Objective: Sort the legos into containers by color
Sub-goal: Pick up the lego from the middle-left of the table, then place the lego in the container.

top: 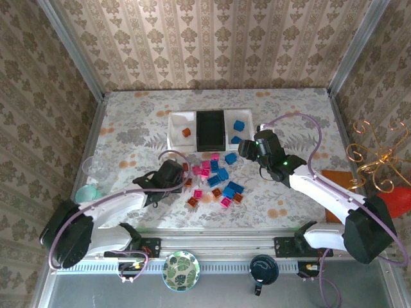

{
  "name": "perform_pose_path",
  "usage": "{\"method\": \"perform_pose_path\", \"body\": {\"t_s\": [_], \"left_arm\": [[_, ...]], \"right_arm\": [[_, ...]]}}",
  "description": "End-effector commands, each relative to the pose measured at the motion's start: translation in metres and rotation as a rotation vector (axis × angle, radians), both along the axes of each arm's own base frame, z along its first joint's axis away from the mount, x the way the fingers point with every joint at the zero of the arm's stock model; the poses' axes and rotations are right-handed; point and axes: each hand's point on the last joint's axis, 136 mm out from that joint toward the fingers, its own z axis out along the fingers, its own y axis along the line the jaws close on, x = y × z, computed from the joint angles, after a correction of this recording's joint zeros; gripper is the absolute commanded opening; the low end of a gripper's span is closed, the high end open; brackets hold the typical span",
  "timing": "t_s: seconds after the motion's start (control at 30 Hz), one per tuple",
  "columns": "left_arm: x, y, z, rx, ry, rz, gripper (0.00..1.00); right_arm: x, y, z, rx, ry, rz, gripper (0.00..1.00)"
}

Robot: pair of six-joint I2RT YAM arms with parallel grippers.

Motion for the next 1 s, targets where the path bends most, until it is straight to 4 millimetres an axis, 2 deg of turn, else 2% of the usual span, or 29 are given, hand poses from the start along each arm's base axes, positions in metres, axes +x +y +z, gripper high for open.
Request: {"method": "perform_pose_path", "body": {"t_s": [0.0, 0.1, 0.23, 0.4, 0.57, 0.73, 0.83, 0.97], "left_arm": [[0.014, -0.02, 0.042, -0.067, -0.056, -0.023, 0.39], [0.039, -0.046, 0.074, -0.101, -0.114, -0.063, 0.39], [0.085, -0.088, 0.102, -0.128, -0.173, -0.115, 0.39], [0.154, -0.122, 0.095, -0.076, -0.16, -0.123, 0.36], [0.2, -0.14, 0.081, -0.064, -0.143, -0.104, 0.36], [0.225, -0.16, 0.072, -0.062, -0.118, -0.11, 0.4], [0.228, -0.167, 0.075, -0.084, -0.108, -0.115, 0.53], [0.217, -0.173, 0.11, -0.169, -0.156, -0.14, 0.68]], "right_arm": [[-0.002, -0.002, -0.006, -0.006, 0.013, -0.018, 0.65], [-0.003, -0.003, -0.008, -0.007, 0.018, -0.019, 0.65], [-0.005, -0.004, -0.011, -0.013, 0.031, -0.02, 0.65], [-0.014, -0.007, -0.019, -0.009, 0.055, -0.017, 0.65], [-0.024, -0.007, -0.029, -0.011, 0.09, 0.004, 0.65], [-0.033, -0.005, -0.039, 0.004, 0.118, 0.021, 0.65], [-0.037, 0.0, -0.042, 0.023, 0.13, 0.046, 0.65], [-0.042, 0.015, -0.047, 0.046, 0.151, 0.118, 0.66]]}}
